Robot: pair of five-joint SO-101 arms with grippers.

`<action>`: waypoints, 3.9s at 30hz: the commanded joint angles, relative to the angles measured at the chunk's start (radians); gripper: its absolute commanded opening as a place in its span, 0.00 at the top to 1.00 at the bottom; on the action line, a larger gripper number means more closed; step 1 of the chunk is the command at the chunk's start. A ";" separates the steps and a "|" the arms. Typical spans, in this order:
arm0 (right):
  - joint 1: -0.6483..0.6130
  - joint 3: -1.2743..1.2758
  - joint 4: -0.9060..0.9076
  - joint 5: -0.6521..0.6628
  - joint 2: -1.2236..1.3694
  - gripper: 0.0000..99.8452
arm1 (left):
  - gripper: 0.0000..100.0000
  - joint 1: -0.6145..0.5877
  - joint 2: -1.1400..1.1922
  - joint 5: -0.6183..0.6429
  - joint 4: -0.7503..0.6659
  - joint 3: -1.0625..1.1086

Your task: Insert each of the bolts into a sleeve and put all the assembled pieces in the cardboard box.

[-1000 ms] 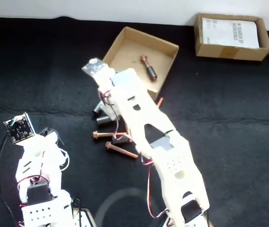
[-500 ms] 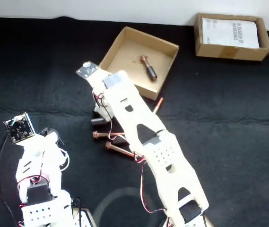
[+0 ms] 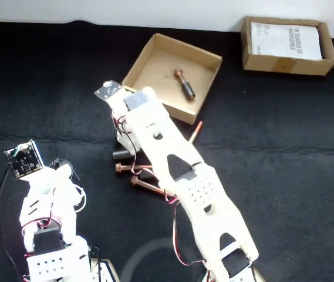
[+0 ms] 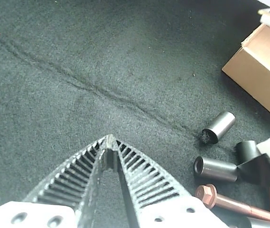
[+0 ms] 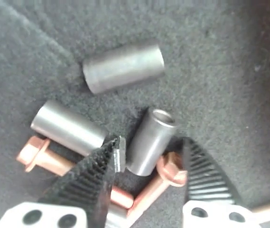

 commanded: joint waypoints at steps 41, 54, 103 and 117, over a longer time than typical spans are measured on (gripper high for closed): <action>0.437 0.493 0.182 -0.009 -1.101 0.99 | 0.99 -0.002 -0.024 0.003 0.002 0.018; 0.610 1.259 0.179 -0.005 -1.836 0.99 | 0.99 -0.002 -0.031 -0.011 0.204 0.018; 1.161 2.727 -0.799 -0.048 -2.813 0.99 | 0.99 0.748 1.934 0.397 0.509 -1.621; 1.161 2.727 -0.797 -0.101 -2.813 0.99 | 0.99 0.691 2.276 0.427 0.517 -1.899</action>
